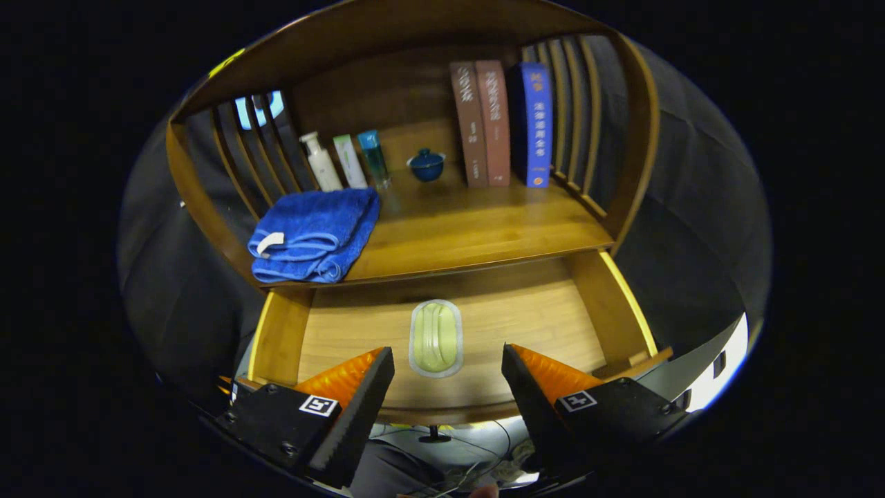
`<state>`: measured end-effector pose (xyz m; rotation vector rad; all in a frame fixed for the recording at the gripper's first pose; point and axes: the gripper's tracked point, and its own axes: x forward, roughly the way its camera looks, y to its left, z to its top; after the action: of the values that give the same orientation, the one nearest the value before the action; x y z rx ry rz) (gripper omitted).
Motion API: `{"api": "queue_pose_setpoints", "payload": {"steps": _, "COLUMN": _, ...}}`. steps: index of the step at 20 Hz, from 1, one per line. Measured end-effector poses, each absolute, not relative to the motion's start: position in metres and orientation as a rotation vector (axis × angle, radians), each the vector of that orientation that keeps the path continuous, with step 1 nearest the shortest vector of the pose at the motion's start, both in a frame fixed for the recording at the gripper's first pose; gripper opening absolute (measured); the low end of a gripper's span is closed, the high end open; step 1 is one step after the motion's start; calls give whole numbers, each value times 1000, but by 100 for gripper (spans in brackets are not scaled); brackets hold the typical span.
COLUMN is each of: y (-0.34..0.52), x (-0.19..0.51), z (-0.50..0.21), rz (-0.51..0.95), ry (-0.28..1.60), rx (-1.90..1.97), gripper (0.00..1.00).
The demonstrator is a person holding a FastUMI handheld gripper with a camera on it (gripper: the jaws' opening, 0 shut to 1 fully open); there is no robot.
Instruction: Pull open the drawer, take out the items inside it, and place them on the countertop above the cabinet.
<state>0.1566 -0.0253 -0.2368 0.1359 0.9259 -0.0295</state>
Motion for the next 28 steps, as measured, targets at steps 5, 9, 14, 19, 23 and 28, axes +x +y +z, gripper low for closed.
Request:
{"api": "queue_pose_setpoints", "payload": {"steps": 5, "y": -3, "x": 180, "z": -293, "rz": 5, "ry": 1091, "rx": 124, "gripper": 98}}
{"api": "queue_pose_setpoints", "payload": {"steps": 9, "y": 2, "x": 190, "z": -318, "rz": -2, "ry": 1147, "rx": 136, "gripper": 90}}
{"api": "queue_pose_setpoints", "payload": {"steps": 14, "y": 0, "x": 193, "z": -353, "rz": -43, "ry": 1196, "rx": 166, "gripper": 53}}
{"api": "queue_pose_setpoints", "payload": {"steps": 19, "y": -2, "x": 196, "z": -355, "rz": -19, "ry": 1154, "rx": 118, "gripper": 19}}
{"api": "queue_pose_setpoints", "payload": {"steps": 23, "y": -2, "x": 184, "z": -346, "rz": -29, "ry": 1167, "rx": 165, "gripper": 19}}
{"api": "queue_pose_setpoints", "payload": {"steps": 28, "y": -5, "x": 161, "z": -311, "rz": -19, "ry": 1126, "rx": 151, "gripper": 19}}
